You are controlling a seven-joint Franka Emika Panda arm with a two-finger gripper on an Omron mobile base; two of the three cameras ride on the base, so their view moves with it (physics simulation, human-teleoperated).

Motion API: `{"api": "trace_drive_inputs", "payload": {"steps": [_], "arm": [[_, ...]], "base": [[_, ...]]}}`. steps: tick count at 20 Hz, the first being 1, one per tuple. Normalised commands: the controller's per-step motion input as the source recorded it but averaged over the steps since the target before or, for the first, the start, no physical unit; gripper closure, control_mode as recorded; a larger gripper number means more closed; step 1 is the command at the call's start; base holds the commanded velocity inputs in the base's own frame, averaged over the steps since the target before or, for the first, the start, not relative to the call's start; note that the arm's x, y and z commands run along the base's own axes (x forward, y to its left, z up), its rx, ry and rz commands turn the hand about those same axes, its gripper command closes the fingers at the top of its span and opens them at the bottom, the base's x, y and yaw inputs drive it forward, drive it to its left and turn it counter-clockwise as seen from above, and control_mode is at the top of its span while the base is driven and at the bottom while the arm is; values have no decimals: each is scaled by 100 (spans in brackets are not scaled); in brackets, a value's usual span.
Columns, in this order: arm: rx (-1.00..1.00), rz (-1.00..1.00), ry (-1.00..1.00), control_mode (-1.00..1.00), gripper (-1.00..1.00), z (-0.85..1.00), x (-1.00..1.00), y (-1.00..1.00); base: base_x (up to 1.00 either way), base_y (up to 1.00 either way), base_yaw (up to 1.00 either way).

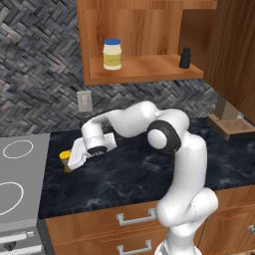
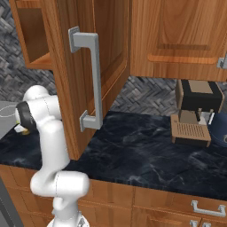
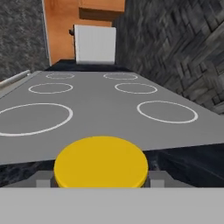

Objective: Collect the turmeric, mayonnaise, and shaker from the cabinet and place them next to the stove.

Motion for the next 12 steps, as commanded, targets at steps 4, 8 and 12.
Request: {"api": "trace_drive_inputs", "payload": {"steps": [4,8,12], "arm": [[0,0,-4,-100,100,-41,6,8],[0,0,-5,-100,-100,-44,0,2],[0,0,-9,-100,-100,-34,-2,0]], "base": [[0,0,0],[0,0,0],[0,0,0]]}}
